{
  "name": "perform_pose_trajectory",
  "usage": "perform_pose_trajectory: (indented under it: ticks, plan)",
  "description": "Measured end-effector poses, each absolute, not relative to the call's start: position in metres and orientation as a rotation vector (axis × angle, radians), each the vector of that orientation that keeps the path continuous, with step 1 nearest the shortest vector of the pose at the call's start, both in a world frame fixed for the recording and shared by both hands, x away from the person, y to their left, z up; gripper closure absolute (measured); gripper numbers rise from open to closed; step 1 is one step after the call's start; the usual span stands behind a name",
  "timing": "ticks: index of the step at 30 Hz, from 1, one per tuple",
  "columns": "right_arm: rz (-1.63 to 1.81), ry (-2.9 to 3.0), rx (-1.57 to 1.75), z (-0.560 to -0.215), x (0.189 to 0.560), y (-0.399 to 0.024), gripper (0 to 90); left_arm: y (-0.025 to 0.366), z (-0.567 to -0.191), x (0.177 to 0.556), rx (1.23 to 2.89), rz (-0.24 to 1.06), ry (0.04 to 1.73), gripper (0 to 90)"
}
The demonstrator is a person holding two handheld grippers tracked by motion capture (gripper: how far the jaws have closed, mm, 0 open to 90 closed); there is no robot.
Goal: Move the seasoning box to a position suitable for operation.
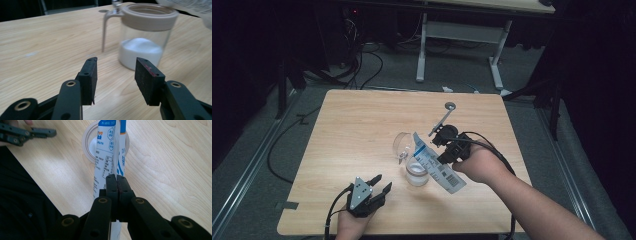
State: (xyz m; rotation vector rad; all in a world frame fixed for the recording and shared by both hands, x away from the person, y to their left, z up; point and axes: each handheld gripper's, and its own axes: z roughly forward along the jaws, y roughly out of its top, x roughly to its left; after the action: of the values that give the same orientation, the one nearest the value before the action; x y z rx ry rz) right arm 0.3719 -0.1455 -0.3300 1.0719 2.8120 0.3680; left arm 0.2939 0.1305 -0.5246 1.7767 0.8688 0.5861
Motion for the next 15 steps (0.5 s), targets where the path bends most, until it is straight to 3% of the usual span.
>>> perform_pose_trajectory:
  ticks: [15]
  plan:
    - [0.378,2.811,1.066,-0.331,0.37,-0.15,89.7,0.185,-0.527,0.301,1.751,0.66,0.991,53.2]
